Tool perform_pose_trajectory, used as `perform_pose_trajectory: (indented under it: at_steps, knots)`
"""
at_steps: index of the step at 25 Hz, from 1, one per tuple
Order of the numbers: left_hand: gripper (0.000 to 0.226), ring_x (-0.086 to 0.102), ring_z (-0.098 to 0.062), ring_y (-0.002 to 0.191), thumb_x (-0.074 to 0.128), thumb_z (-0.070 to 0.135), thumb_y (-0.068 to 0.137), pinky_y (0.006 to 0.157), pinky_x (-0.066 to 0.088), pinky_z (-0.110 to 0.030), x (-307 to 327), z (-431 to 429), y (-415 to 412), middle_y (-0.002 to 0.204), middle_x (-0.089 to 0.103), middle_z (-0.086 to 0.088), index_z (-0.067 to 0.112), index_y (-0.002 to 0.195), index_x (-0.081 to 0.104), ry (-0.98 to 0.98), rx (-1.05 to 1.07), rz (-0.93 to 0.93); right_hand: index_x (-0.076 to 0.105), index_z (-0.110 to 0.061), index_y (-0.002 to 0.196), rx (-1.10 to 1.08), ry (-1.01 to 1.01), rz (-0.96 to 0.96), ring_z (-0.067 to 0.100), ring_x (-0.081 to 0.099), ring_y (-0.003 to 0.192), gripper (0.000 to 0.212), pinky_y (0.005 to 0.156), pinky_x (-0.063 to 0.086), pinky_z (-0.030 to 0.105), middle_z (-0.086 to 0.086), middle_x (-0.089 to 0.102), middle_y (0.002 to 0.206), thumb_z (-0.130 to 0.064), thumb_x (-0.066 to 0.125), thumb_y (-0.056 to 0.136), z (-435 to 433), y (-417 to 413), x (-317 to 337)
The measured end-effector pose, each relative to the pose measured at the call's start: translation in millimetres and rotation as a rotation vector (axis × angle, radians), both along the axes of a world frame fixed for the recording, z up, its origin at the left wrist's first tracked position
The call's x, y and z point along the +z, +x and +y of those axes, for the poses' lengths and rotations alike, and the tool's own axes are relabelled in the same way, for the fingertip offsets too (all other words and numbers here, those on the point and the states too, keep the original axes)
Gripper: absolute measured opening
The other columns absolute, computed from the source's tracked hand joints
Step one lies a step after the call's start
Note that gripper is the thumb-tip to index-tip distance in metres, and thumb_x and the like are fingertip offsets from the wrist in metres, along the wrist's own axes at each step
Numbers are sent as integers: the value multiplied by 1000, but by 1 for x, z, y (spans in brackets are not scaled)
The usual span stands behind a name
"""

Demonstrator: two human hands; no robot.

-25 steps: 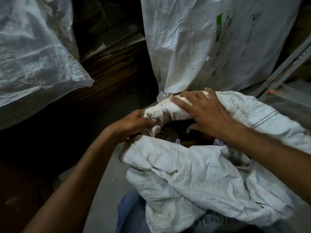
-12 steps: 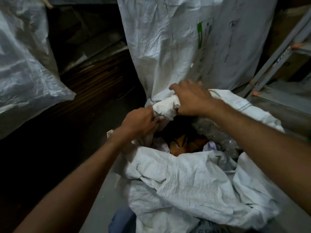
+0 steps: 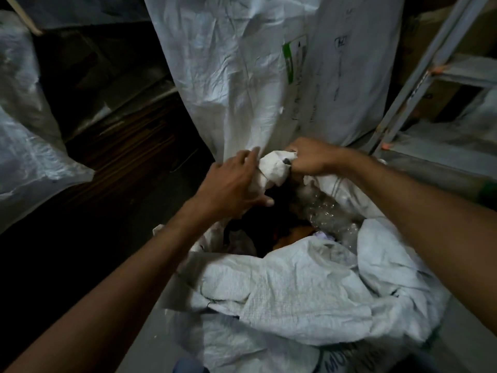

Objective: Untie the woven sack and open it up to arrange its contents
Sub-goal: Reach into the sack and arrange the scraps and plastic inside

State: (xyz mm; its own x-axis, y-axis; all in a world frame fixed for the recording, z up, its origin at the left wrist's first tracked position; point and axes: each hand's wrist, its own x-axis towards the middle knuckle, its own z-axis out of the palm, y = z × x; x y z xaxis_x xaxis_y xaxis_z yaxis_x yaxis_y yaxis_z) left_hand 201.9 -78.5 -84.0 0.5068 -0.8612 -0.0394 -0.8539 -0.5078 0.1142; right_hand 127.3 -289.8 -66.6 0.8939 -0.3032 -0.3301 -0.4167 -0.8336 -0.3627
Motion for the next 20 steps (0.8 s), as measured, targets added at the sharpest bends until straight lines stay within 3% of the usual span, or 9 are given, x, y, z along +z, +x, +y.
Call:
perform_pose_trajectory:
  at_steps: [3,6,9,11,13,15,16,18,20]
  knots:
    - [60,62,-37,109,56,48,95,75,39,-40,-12,-38,6,130,60,-11,12,141,41,-83,-48,-27,67,-22,101,-65,-219,-69,32,64,107,45,82,44,37,7,70,106,-46,69,64,4,-7,-1]
    - [45,66,-31,102,46,47,92,76,45,-39,-22,-32,41,113,69,-7,14,121,54,-207,-31,209,38,-23,149,-242,-604,-99,36,46,131,105,109,31,57,12,50,144,-72,79,65,22,-58,-23]
    - [16,64,-11,97,58,26,98,78,52,-23,-23,-30,66,102,67,3,18,112,61,-229,58,807,48,-25,140,-225,-503,-79,33,62,113,90,93,48,45,12,66,126,-85,61,74,1,-85,-32]
    - [27,63,-14,100,68,27,91,80,53,-23,-22,-38,67,105,66,3,18,115,61,-154,103,940,66,-26,113,-210,-170,-105,26,68,90,76,74,51,35,5,75,103,-90,52,75,-32,-83,-20]
    - [73,60,-18,115,70,57,72,96,51,-38,-20,-52,57,127,59,1,26,135,49,-89,26,643,67,-16,82,-322,106,-159,19,62,70,75,58,44,27,3,68,76,-87,46,82,-62,-76,-4]
    - [101,55,-25,126,68,65,64,103,46,-47,-18,-75,37,146,46,0,33,151,28,-45,-163,257,65,-11,78,-421,220,-119,17,60,68,76,57,42,26,2,66,74,-83,45,87,-75,-71,-4]
    - [104,55,-25,127,70,63,66,102,45,-44,-15,-89,27,150,43,1,35,154,22,-55,-245,150,67,-10,82,-425,226,-77,16,62,71,77,60,42,26,2,67,78,-84,44,87,-78,-69,-10]
    - [100,56,-22,125,75,61,73,92,42,-34,-7,-115,12,149,49,4,38,155,22,-78,-262,215,67,-10,86,-426,219,-71,18,65,76,83,63,44,29,2,68,80,-88,38,86,-78,-70,-20]
    - [80,63,-26,117,68,67,81,80,41,-30,-11,-131,8,133,64,-1,34,148,39,-51,-209,165,66,-14,97,-397,15,-125,27,68,91,94,75,50,36,5,71,92,-97,26,79,-72,-78,-19]
